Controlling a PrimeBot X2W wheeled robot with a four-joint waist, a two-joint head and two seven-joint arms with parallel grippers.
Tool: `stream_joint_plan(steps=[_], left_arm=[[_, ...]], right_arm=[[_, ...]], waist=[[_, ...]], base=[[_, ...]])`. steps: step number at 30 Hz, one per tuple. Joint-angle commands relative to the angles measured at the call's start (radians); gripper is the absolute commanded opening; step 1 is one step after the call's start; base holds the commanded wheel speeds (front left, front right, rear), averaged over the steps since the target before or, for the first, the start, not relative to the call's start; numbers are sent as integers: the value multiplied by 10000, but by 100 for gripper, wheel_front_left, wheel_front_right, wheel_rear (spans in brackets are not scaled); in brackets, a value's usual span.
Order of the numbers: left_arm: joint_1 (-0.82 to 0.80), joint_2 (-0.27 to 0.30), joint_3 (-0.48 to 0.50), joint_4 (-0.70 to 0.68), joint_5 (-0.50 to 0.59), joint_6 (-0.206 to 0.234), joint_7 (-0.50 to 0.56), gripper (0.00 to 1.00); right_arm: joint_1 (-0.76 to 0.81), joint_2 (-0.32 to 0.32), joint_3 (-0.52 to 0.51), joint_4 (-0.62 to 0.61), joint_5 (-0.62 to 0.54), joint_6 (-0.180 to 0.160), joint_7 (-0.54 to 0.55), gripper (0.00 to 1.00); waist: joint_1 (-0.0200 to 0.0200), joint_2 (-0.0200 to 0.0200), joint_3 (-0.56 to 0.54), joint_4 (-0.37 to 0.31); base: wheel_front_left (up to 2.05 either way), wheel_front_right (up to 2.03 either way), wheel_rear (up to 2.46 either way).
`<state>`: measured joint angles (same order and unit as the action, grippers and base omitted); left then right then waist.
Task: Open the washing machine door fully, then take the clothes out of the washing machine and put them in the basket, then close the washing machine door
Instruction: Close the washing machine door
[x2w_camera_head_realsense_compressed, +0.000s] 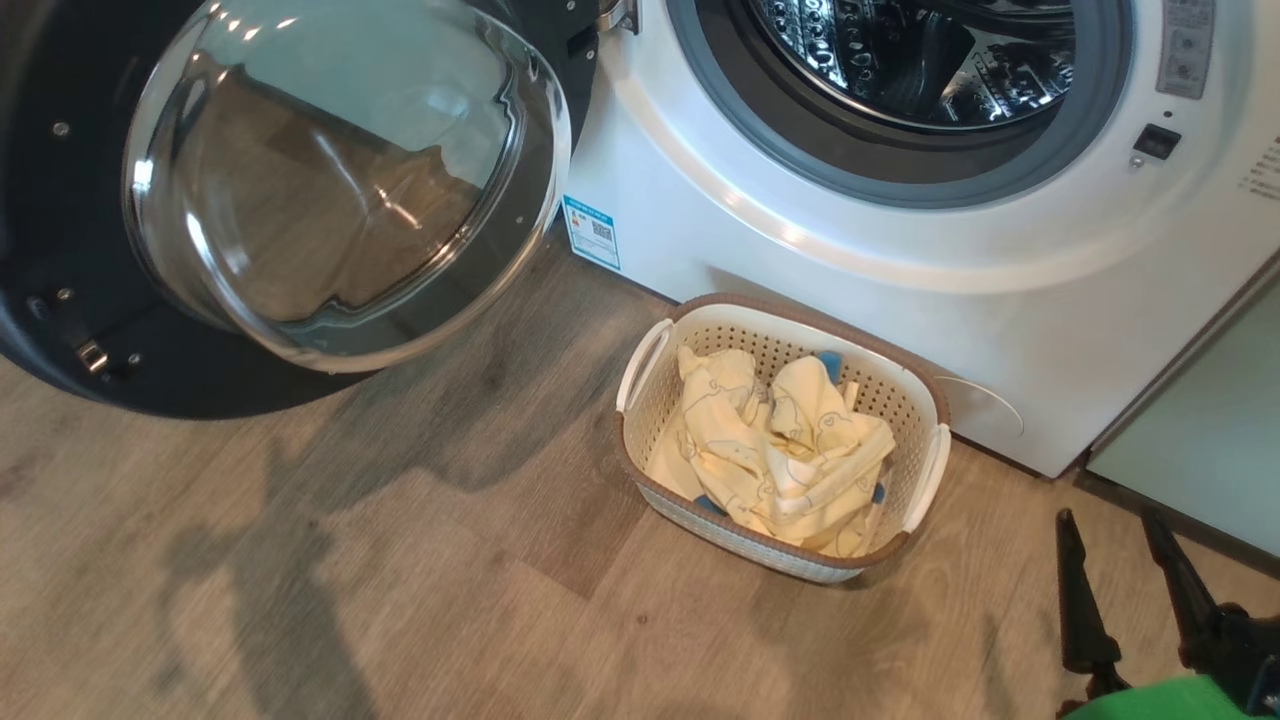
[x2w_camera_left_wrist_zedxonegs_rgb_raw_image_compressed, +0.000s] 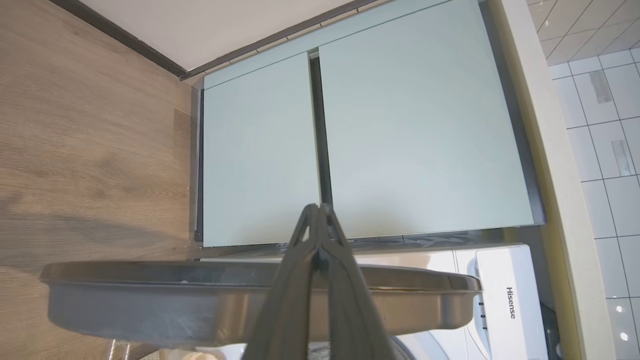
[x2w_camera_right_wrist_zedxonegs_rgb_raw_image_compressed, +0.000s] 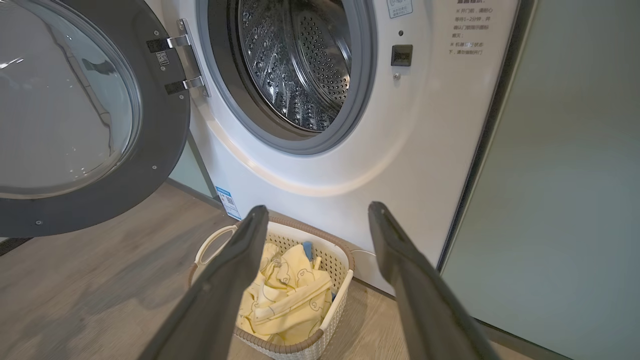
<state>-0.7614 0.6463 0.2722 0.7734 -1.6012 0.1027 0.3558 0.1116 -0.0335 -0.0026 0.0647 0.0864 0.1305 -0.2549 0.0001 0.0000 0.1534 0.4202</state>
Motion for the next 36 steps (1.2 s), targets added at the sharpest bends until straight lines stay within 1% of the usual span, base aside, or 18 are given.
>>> stream_joint_plan(steps=[1,7,17,22,28,36], left_arm=[[-138,639,156,-346,126,-65,97,0],[-130,495,-63,-425,213,-217,293,0],[-41,359,-134,-472,305,-115,253,0],[28,336,-244,-578,340,-122,451,0],[103,254,-371,-788,167,-326,1086,0],[417,181,-337,-1289,-318,-317,2147,0]], right_arm=[[-400,-167,188,-318,-111,2,-42,100],[-460,-167,200,-319,-110,2,-14,100],[-554,-167,208,-301,-121,2,6,100],[-564,-167,162,-292,-105,2,9,100],[-604,-167,172,-266,-88,2,7,100],[-552,-167,140,-238,-110,2,23,100]], waist=[[-1,0,19,-13],[-1,0,109,-62],[-1,0,181,-199],[-1,0,204,-198],[-1,0,207,-115],[-1,0,135,35]], base=[[0,0,0],[0,0,0],[0,0,0],[0,0,0],[0,0,0],[0,0,0]])
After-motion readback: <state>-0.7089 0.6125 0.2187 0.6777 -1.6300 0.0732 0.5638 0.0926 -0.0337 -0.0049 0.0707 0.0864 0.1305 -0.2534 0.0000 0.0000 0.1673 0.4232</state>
